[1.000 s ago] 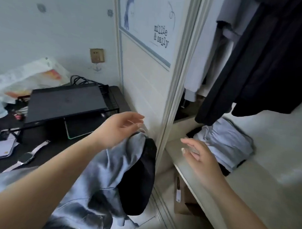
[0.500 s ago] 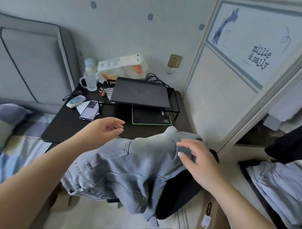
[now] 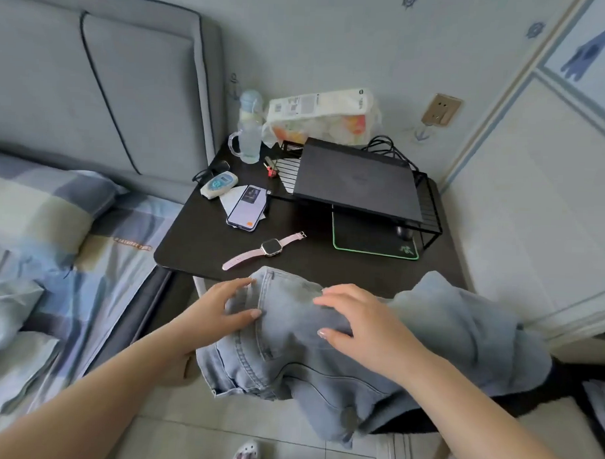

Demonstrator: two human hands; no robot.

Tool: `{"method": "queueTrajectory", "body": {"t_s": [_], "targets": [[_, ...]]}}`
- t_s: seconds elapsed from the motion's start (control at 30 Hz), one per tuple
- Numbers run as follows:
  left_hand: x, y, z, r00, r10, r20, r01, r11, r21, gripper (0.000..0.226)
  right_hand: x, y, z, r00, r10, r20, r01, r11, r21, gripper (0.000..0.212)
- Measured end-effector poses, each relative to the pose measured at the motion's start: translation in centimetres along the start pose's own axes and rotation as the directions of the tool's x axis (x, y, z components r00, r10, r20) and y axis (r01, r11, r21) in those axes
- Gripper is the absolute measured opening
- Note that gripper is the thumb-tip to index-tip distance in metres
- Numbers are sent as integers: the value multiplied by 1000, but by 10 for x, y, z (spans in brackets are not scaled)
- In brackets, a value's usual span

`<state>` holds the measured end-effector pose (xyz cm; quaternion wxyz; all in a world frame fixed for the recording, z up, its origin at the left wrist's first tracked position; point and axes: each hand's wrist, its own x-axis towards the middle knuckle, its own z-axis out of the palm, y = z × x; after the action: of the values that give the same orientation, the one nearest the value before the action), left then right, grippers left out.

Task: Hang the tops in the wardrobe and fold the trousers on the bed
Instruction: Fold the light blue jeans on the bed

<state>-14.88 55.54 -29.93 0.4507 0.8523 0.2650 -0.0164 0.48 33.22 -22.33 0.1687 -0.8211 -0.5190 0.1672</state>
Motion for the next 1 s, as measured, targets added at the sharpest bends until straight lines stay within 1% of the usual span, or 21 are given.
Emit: {"method": "queueTrajectory", "body": {"t_s": [0.07,0.13,0.17,0.23,0.33,0.37,0.43,0.47,0.5,0.53,0.57,0.6,0.63,0.73,0.77,0.83,0.9,1.0], "targets": [[7,-18,-3,990,-144,15,144,984,-103,80,15,-6,8,999,-20,42,21,1000,-20,46],[11,-33,-2,972,-217,85,231,951,-205,94,25,-10,13,997,-34,75,36,999,-36,47],[12,-39,-2,962,-246,123,270,925,-267,97,30,-11,15,995,-34,92,37,999,-38,47],[13,-45,0,948,-279,151,316,877,-363,93,36,-13,16,993,-24,116,28,999,-33,47],[18,-57,2,933,-331,138,358,832,-423,87,40,-15,18,991,-10,136,12,1000,-14,47],[18,-60,2,917,-365,160,396,791,-467,86,40,-15,18,991,-8,136,9,1000,-10,48],[17,-66,5,864,-427,266,495,630,-598,87,39,-15,18,991,-1,132,3,1000,-15,47],[17,-71,7,843,-423,334,530,542,-652,87,39,-15,18,991,-1,131,4,1000,-20,47],[15,-75,9,835,-392,386,543,469,-697,87,38,-16,19,991,-2,131,5,1000,-24,47],[14,-78,10,841,-360,404,532,417,-737,86,38,-16,19,991,-2,130,5,1000,-25,47],[14,-80,10,854,-350,385,506,384,-773,84,38,-16,19,992,-2,127,5,1000,-25,47],[14,-81,10,865,-369,339,470,362,-805,83,38,-16,19,992,-2,125,5,1000,-26,47],[16,-80,9,871,-407,274,430,367,-825,81,39,-16,19,992,-1,125,5,1000,-28,47],[20,-74,2,876,-482,33,304,497,-813,64,40,-17,19,991,-4,131,9,999,-35,47],[19,-72,0,877,-480,-21,264,518,-813,59,39,-18,19,991,-9,132,14,999,-37,47],[14,-64,-8,883,-464,-68,205,513,-833,56,38,-21,19,990,-22,137,29,998,-50,46],[7,-52,-16,908,-408,-90,148,515,-844,62,39,-28,18,989,-45,142,55,997,-61,45],[-13,-22,-28,957,-243,-160,8,573,-819,73,50,-45,9,987,-134,90,140,988,-70,51]]}}
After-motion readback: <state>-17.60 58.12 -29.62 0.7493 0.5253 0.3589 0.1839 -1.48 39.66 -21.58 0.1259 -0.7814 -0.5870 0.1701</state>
